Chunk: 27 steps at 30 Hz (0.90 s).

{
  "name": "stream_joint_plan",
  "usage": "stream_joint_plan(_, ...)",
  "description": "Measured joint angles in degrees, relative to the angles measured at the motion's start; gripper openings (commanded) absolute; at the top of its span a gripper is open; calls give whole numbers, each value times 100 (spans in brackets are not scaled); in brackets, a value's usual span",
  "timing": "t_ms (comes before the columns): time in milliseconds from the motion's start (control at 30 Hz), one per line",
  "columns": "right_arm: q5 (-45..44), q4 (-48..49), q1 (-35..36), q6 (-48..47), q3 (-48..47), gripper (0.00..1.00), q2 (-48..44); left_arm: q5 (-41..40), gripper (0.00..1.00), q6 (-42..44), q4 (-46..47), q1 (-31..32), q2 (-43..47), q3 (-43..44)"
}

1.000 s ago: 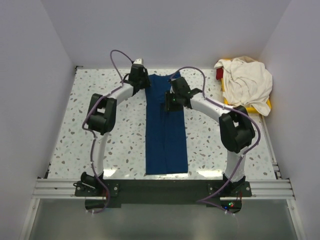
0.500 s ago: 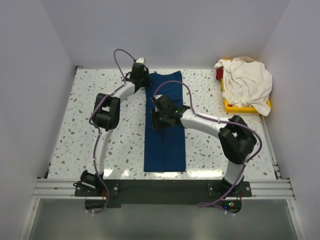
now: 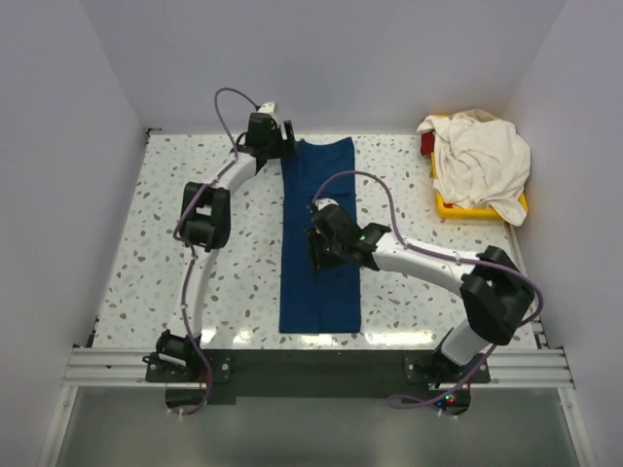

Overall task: Fold and stack the t-shirts
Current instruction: Fold the tshirt

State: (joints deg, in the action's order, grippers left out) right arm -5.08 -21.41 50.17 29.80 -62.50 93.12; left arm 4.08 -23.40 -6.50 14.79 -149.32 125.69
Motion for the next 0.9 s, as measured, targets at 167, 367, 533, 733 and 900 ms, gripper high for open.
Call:
stream_joint_plan(167, -125, -55, -79, 122, 262, 48, -767, 251, 88, 70, 90, -81, 210, 66)
stream_joint_plan(367, -146, -214, -319, 376, 1060, 49, -1580, 367, 82, -26, 479, -79, 2229, -1768)
stream_joint_plan(533, -140, -424, -439, 621, 1593, 49, -2524, 361, 70, -533, 1040, -66, 4642, -4035)
stream_joint_plan(733, -120, -647, -498, 844, 2085, 49, -3493, -264, 57, -1078, 800, 503, 6719, -6387)
stream_joint_plan(900, 81, -785, -549, 922, 2402, 48, -3716, -555, 54, -1425, -74, 1082, 8000, -8177)
